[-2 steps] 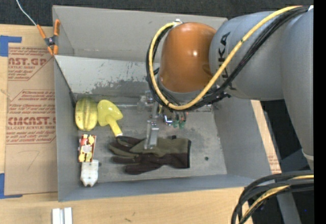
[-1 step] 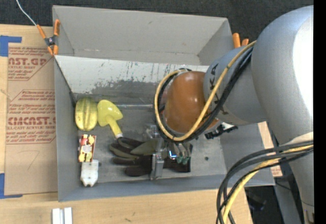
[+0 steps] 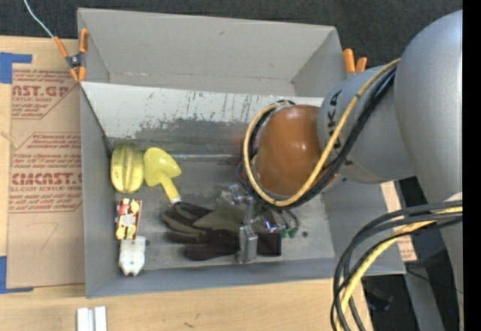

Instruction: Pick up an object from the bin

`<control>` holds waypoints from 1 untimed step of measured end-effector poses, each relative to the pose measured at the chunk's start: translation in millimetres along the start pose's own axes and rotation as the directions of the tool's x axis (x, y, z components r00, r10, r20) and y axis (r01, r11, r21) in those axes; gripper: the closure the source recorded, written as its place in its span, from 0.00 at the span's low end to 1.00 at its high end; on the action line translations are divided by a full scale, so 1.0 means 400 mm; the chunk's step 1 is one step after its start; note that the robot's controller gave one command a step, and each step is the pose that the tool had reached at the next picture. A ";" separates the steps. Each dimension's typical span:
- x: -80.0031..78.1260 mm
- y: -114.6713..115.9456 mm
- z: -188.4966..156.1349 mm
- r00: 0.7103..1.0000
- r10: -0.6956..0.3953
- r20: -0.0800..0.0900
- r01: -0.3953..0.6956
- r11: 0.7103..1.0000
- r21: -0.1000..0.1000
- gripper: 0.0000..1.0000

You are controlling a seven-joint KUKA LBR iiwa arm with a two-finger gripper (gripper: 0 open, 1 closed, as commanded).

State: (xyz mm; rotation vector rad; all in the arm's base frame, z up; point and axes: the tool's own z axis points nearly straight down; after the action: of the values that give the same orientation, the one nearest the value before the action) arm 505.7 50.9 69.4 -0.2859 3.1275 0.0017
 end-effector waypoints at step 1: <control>-0.007 0.057 0.008 0.985 0.174 -0.013 -0.174 0.985 0.000 0.00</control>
Offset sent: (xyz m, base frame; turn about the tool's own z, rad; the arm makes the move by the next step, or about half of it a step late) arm 0.0000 0.0000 0.0000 0.0000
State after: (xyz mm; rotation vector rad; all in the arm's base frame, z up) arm 504.5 73.8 66.2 -0.0117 3.1541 0.0018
